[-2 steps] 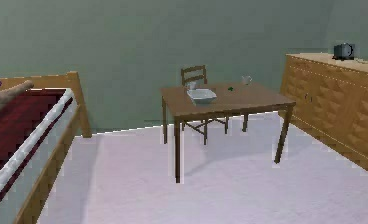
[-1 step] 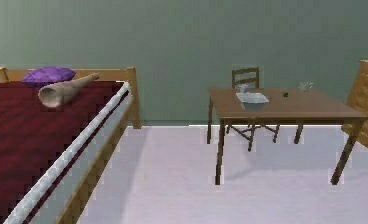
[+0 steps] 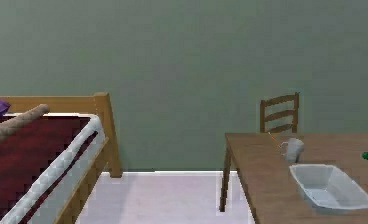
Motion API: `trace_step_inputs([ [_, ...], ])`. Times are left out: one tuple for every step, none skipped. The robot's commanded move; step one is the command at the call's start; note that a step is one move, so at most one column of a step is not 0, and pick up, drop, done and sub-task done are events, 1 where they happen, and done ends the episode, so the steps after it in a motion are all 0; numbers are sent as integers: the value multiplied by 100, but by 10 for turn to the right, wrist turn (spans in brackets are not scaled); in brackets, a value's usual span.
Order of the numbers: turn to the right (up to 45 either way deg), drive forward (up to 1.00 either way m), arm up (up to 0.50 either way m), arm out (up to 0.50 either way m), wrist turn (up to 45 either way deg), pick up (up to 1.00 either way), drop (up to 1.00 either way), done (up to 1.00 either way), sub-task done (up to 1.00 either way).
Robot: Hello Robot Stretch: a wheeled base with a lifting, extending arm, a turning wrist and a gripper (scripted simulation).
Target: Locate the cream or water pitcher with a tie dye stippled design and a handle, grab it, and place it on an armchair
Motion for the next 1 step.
trace_step_inputs([
  [-120,0,0,0,0,0,0,0,0],
])
